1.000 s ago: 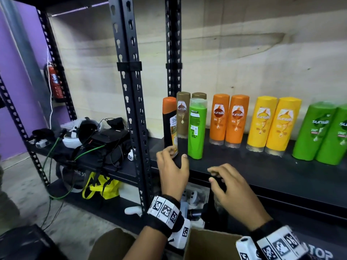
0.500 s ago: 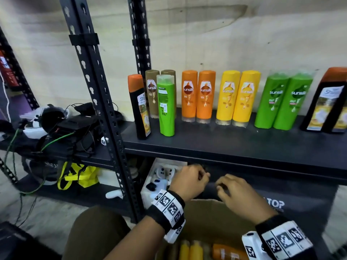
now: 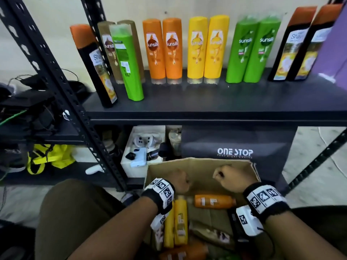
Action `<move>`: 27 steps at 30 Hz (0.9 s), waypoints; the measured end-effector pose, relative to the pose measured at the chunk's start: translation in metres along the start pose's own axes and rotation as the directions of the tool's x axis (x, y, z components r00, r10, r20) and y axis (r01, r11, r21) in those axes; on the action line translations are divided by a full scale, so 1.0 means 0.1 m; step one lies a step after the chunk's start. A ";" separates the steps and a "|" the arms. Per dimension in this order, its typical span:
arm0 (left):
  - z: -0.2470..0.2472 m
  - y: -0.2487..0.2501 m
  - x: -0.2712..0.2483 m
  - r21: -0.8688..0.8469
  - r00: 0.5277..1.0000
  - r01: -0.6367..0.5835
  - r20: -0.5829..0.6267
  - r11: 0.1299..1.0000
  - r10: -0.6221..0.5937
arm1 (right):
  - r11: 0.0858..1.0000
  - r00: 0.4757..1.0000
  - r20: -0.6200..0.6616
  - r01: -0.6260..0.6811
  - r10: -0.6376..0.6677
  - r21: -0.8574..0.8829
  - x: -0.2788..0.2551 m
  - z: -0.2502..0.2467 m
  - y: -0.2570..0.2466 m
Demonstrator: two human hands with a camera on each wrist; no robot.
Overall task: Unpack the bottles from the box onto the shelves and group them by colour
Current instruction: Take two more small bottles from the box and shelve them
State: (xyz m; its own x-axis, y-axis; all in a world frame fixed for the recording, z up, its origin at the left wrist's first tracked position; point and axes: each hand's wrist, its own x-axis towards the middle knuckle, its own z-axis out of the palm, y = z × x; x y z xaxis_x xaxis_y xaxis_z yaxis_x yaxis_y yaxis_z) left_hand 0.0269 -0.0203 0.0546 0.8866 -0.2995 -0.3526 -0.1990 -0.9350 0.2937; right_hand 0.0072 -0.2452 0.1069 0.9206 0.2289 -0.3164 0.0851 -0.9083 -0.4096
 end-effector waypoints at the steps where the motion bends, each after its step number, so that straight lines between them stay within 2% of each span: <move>1: 0.07 -0.02 0.02 0.000 1.000 0.006 0.022 1.000 -0.006 | 1.000 0.999 0.028 -0.025 0.025 0.006 0.01 0.06 0.07; 9: 0.59 -0.09 0.13 0.098 0.984 0.017 0.173 0.995 -0.033 | 0.982 0.967 0.180 -0.166 0.181 -0.095 0.11 0.54 0.42; 16: 1.03 -0.28 0.25 0.108 0.943 0.097 0.309 0.989 -0.126 | 0.947 0.916 0.248 -0.286 0.315 -0.145 0.23 0.92 0.66; 19: 1.14 -0.25 0.28 0.113 0.916 0.045 0.392 0.993 -0.086 | 0.927 0.879 0.299 -0.335 0.371 -0.165 0.26 1.09 0.77; 22: 1.28 -0.14 0.32 0.119 0.905 -0.014 0.424 0.993 -0.038 | 0.908 0.841 0.348 -0.358 0.414 -0.215 0.30 1.28 0.88; 27: 1.55 0.07 0.37 0.046 0.857 -0.032 0.515 0.998 0.004 | 0.877 0.808 0.343 -0.433 0.480 -0.207 0.40 1.55 1.06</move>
State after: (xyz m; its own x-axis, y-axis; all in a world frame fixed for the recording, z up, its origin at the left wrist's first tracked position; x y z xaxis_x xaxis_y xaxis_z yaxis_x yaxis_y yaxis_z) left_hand -0.0064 -0.0680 -0.0943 0.5438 -0.3583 -0.7589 -0.2460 -0.9326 0.2640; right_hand -0.0064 -0.2780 -0.0821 0.6536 -0.1309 -0.7455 -0.2452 -0.9684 -0.0449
